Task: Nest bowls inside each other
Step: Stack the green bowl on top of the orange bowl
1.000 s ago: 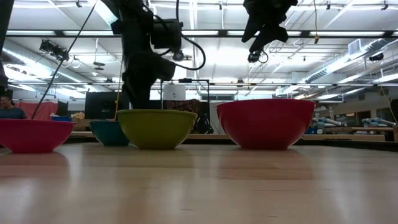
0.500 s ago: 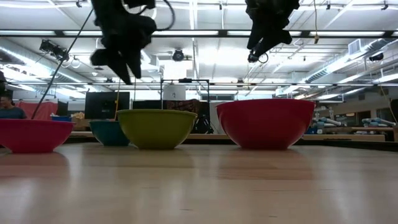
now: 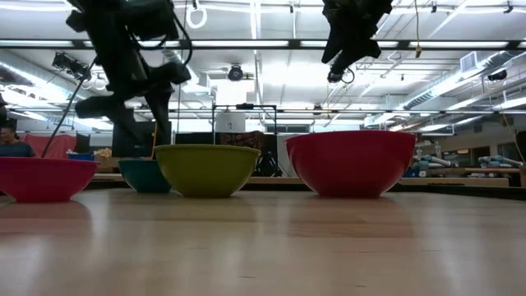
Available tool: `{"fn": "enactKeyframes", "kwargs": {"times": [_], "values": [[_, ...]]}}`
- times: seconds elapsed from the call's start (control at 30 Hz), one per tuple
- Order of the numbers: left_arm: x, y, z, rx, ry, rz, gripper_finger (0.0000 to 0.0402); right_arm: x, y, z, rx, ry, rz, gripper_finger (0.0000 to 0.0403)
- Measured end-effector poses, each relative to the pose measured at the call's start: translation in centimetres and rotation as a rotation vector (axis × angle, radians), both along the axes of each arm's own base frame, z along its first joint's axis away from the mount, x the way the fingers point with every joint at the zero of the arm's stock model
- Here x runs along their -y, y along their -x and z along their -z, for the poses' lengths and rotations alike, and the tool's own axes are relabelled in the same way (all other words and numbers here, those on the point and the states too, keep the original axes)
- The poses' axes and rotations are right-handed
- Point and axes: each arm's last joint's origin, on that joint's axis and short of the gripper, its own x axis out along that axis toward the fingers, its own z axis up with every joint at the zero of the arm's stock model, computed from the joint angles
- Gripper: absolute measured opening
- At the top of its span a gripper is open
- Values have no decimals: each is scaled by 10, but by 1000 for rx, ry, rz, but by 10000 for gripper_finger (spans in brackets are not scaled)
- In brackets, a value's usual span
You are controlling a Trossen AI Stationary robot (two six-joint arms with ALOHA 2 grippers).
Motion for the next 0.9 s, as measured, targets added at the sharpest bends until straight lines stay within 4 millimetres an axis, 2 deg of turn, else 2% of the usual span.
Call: {"fn": "enactKeyframes", "kwargs": {"times": [0.17, 0.57, 0.9], "values": [[-8, -3, 9, 0, -9, -49, 228, 0, 0, 0, 0, -1, -1, 224], [-31, -14, 31, -70, 2, -92, 178, 0, -1, 0, 2, 0, 3, 224], [-40, -16, 37, -99, -2, -75, 125, -1, -2, 2, -6, 0, 1, 224]]}}
